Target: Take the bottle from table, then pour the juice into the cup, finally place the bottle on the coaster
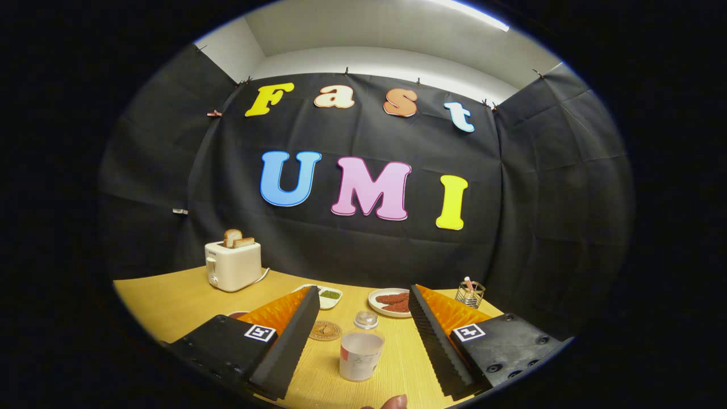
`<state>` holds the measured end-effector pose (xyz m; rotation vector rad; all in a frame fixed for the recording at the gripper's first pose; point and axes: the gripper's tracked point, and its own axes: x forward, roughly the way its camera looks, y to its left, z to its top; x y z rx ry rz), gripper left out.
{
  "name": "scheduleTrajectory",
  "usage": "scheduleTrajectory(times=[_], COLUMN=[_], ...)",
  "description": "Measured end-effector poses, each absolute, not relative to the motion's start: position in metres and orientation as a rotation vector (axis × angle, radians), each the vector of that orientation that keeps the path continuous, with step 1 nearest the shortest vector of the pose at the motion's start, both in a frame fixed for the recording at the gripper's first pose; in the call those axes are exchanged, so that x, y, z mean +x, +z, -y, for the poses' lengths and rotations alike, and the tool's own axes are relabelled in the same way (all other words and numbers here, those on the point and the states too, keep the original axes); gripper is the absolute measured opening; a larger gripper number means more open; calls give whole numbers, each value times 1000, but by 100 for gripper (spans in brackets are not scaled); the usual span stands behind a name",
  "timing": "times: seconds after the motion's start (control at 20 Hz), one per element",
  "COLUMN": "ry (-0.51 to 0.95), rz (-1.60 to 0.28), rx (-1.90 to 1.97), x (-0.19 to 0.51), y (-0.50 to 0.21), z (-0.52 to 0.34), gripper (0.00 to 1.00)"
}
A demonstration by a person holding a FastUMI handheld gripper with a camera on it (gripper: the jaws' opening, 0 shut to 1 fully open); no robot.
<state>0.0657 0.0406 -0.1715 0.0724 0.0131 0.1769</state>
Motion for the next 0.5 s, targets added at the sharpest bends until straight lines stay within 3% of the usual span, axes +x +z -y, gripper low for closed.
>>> scheduleTrajectory(times=[0.5], ry=[181], rz=[-83], rx=[108], x=[91], y=[-266], z=[-51], gripper=[97])
